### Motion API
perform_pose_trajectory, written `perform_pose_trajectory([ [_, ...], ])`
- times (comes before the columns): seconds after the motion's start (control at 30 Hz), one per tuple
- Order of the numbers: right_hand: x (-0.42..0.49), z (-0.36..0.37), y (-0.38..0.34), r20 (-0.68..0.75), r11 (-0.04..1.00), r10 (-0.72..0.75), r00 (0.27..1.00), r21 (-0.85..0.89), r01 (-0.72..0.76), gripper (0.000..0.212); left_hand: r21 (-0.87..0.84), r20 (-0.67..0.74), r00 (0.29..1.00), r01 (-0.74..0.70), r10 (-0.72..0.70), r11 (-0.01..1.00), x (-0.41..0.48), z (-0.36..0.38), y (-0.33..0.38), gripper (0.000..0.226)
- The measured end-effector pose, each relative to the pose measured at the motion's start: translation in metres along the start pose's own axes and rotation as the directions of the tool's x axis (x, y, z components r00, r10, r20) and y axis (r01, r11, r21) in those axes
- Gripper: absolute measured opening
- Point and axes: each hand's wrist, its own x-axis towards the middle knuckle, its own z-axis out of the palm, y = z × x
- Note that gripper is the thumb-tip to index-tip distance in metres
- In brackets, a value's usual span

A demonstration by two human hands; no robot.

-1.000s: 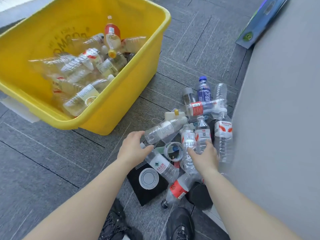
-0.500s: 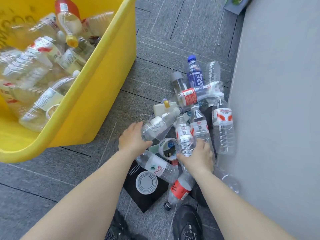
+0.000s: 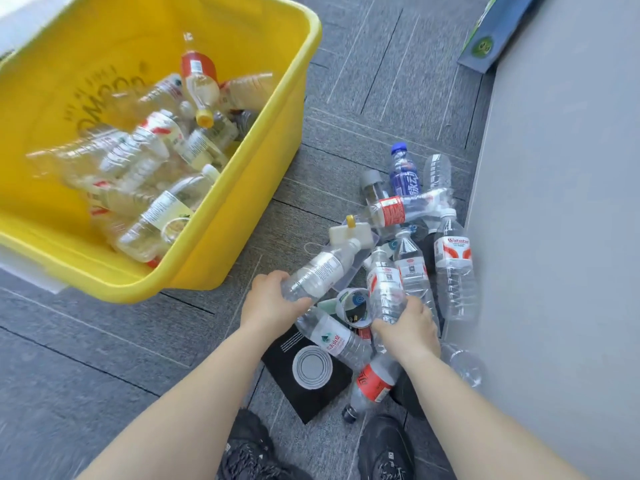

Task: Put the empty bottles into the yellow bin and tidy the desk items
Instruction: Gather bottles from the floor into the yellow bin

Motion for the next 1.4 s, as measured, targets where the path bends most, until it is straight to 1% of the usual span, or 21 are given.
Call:
perform_pose_trajectory([
  [0.1, -0.021, -0.017, -0.009, -0.005, 0.997, -0.001, 1.000, 0.079, 0.002, 0.071, -0.026, -0.041, 0.999, -0.028, 0.026, 0.999, -0.031, -0.028, 0.008, 0.064],
  [0.23, -0.051, -0.042, -0.028, -0.028, 0.969, -0.040, 0.999, 0.242, 0.045, 0.076, -0.105, -0.155, 0.987, -0.066, 0.049, 0.992, -0.072, -0.070, 0.022, 0.065],
  [0.33, -0.075, -0.060, -0.046, -0.019, 0.910, -0.099, 0.995, 0.402, 0.099, 0.072, -0.198, -0.236, 0.971, -0.080, 0.032, 0.977, -0.103, -0.104, 0.028, 0.064],
  [0.43, -0.098, -0.080, -0.074, -0.027, 0.829, -0.210, 0.977, 0.525, 0.193, 0.072, -0.281, -0.321, 0.947, -0.081, -0.014, 0.956, -0.128, -0.140, 0.031, 0.064],
  [0.53, -0.118, -0.100, -0.111, -0.076, 0.698, -0.365, 0.928, 0.637, 0.326, 0.067, -0.340, -0.420, 0.907, -0.115, -0.041, 0.933, -0.143, -0.176, 0.030, 0.062],
  [0.57, -0.124, -0.106, -0.125, -0.109, 0.647, -0.421, 0.900, 0.659, 0.383, 0.064, -0.358, -0.457, 0.888, -0.134, -0.048, 0.924, -0.144, -0.187, 0.030, 0.062],
  [0.63, -0.134, -0.112, -0.157, -0.125, 0.563, -0.515, 0.848, 0.696, 0.445, 0.063, -0.378, -0.524, 0.849, -0.162, -0.066, 0.912, -0.140, -0.206, 0.026, 0.063],
  [0.7, -0.138, -0.110, -0.187, -0.066, 0.491, -0.588, 0.806, 0.763, 0.420, 0.069, -0.350, -0.571, 0.818, -0.162, -0.074, 0.923, -0.127, -0.221, 0.020, 0.066],
  [0.77, -0.133, -0.098, -0.206, 0.026, 0.438, -0.638, 0.769, 0.834, 0.335, 0.067, -0.255, -0.567, 0.822, -0.118, -0.050, 0.960, -0.110, -0.230, 0.012, 0.070],
  [0.83, -0.125, -0.078, -0.210, 0.113, 0.474, -0.646, 0.755, 0.835, 0.280, 0.058, -0.173, -0.538, 0.841, -0.052, -0.050, 0.984, -0.097, -0.230, 0.000, 0.072],
  [0.9, -0.111, -0.057, -0.202, 0.183, 0.520, -0.629, 0.755, 0.822, 0.234, 0.050, -0.160, -0.507, 0.861, -0.048, -0.040, 0.986, -0.088, -0.223, -0.013, 0.070],
  [0.97, -0.100, -0.039, -0.193, 0.209, 0.574, -0.591, 0.780, 0.787, 0.224, 0.048, -0.162, -0.484, 0.875, -0.078, -0.010, 0.984, -0.083, -0.213, -0.023, 0.068],
  [1.0, -0.096, -0.034, -0.189, 0.206, 0.607, -0.558, 0.804, 0.762, 0.226, 0.049, -0.162, -0.472, 0.882, -0.089, 0.002, 0.983, -0.081, -0.209, -0.026, 0.067],
  [1.1, -0.085, -0.029, -0.172, 0.151, 0.676, -0.478, 0.865, 0.692, 0.253, 0.051, -0.175, -0.432, 0.901, -0.132, 0.045, 0.976, -0.078, -0.196, -0.029, 0.062],
  [1.2, -0.074, -0.033, -0.143, 0.105, 0.726, -0.393, 0.914, 0.645, 0.238, 0.044, -0.161, -0.390, 0.914, -0.190, 0.115, 0.968, -0.075, -0.179, -0.023, 0.053],
  [1.3, -0.059, -0.037, -0.099, 0.030, 0.784, -0.258, 0.966, 0.590, 0.191, 0.035, -0.116, -0.324, 0.925, -0.246, 0.198, 0.962, -0.069, -0.156, -0.010, 0.048],
  [1.4, -0.049, -0.041, -0.054, -0.030, 0.816, -0.127, 0.992, 0.565, 0.121, 0.037, -0.110, -0.247, 0.941, -0.263, 0.230, 0.959, -0.057, -0.133, 0.001, 0.050],
])
